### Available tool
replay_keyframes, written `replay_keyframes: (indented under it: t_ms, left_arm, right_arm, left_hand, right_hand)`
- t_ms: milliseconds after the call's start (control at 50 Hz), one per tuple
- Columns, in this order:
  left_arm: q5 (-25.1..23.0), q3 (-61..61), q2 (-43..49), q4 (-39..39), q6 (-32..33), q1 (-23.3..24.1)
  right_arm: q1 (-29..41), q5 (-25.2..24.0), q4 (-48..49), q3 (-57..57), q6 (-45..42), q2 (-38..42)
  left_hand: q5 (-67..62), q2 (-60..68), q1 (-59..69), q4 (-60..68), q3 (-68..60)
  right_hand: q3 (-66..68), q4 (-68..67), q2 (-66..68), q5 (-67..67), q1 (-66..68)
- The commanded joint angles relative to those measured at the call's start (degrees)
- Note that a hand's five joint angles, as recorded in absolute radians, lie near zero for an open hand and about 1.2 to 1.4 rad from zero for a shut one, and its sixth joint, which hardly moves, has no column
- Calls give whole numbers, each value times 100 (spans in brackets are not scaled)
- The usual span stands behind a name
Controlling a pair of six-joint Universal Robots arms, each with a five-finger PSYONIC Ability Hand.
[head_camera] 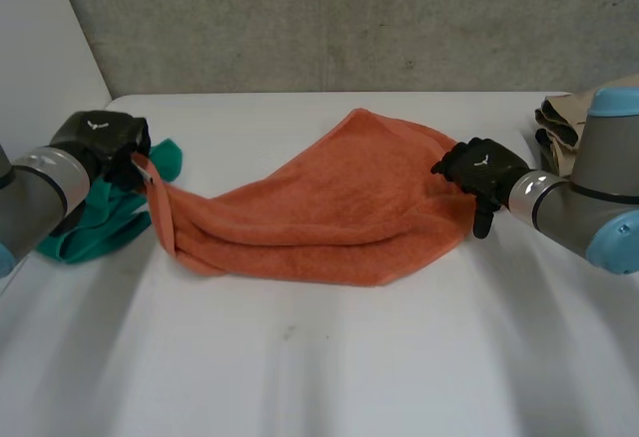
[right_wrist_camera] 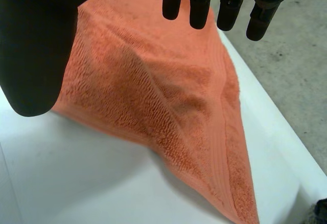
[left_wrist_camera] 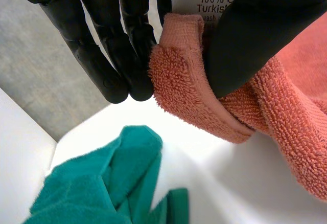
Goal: Fold the laundry.
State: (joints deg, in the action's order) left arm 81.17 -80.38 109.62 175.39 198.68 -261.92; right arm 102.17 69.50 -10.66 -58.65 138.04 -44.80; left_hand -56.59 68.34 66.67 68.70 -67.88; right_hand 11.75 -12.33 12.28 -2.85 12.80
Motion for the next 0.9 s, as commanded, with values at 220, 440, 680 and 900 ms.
replay_keyframes:
  t_ms: [220,440,680,900]
  left_arm:
    - [-462,426,-793,-558,-813,168]
    - [-401,1181,-1066,-585,-1139,668]
    - [-102,1481,-978,-664,-1156,924]
    - [-58,1762,-662,-479,-1244,827]
  right_arm:
    - [127,432,-278,1241,742,717]
    - [259,327,-1026,2437,988,1544]
    - [259,468,-876,2421,1076,1650]
    - [101,-111,-2316,507,637,237]
  left_hand:
    - [-1341,1166,1333,1130,-1212]
    - [-1341,1166,1333,1130,-1212]
    - [-1341,1166,1333,1130,-1212]
    - [-1341,1166,1333,1130,-1212]
  right_hand:
    - [1961,-1902,1907,-1851,1855]
    - [2568,-2509,2514,-2457,2462]
    - [6825,-6767,6772,-6715,6720]
    - [6825,-6767,6772,-6715,6720]
